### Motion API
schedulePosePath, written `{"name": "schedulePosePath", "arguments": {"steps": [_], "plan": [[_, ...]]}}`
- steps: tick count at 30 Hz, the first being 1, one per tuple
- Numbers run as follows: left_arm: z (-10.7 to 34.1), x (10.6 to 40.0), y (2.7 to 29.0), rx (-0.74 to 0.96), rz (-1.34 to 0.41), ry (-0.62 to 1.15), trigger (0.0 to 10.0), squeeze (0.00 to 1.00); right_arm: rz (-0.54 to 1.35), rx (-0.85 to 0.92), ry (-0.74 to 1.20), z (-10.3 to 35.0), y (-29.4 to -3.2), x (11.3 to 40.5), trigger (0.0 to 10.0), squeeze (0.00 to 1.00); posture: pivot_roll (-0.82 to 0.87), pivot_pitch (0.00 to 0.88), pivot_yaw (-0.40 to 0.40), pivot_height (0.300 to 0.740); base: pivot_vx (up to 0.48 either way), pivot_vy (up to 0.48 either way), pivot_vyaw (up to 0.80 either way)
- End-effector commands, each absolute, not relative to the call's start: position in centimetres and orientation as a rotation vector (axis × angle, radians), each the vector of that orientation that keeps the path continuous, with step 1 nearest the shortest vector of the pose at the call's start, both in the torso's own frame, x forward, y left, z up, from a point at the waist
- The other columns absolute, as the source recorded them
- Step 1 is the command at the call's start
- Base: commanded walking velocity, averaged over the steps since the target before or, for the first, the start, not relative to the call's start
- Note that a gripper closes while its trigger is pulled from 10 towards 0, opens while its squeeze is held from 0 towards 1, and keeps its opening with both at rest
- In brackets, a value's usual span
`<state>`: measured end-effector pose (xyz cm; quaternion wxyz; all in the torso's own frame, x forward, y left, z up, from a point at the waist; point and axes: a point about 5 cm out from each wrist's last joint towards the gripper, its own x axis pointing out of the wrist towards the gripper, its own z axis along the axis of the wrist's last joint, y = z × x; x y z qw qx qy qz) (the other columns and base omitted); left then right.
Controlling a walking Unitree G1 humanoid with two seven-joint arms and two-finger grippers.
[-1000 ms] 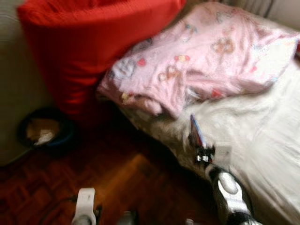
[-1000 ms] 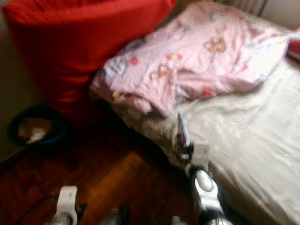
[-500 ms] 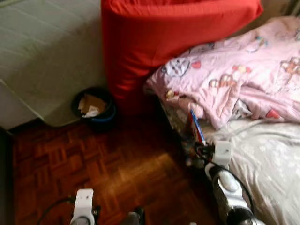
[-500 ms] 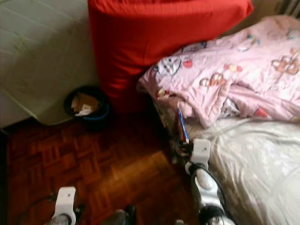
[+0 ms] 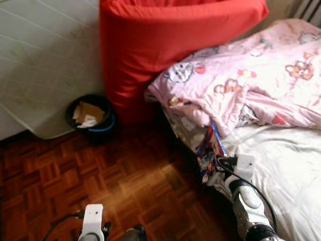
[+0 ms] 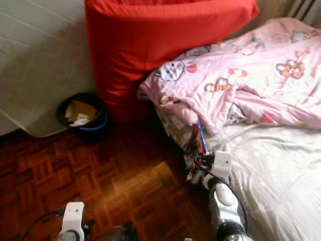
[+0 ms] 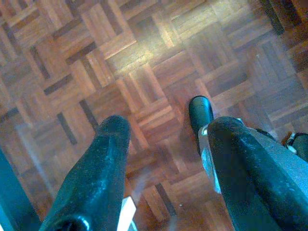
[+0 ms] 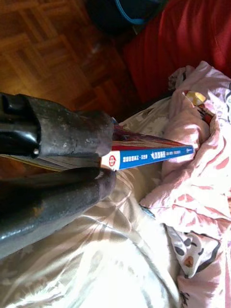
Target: Clean up the room
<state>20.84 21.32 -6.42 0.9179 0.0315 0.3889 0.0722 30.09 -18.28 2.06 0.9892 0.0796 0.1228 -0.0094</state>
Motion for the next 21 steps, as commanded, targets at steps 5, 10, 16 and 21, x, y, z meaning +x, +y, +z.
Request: {"name": "schedulePosePath", "arguments": {"steps": [5,10,16,21], "plan": [[-7.09,19.66,21.48,0.085,0.144,0.846,10.0,0.0,-0.029,0.159,0.227,2.39,-18.46,30.26,10.0,0.0,-0.03,0.203,0.016,0.74,0.0,0.0,-0.8],[-7.05,19.79,21.38,0.087,0.14,0.843,10.0,0.0,-0.033,0.159,0.224,2.44,-18.55,30.28,10.0,0.0,-0.03,0.204,0.016,0.74,0.0,0.0,-0.8],[-6.99,19.9,21.33,0.098,0.133,0.838,10.0,0.0,-0.039,0.157,0.219,2.5,-18.63,30.3,10.0,0.0,-0.03,0.204,0.017,0.74,0.0,0.0,-0.8],[-6.94,19.98,21.34,0.119,0.123,0.836,10.0,0.0,-0.044,0.157,0.216,2.55,-18.67,30.33,10.0,0.0,-0.03,0.205,0.017,0.74,0.0,-0.127,-0.8]]}}
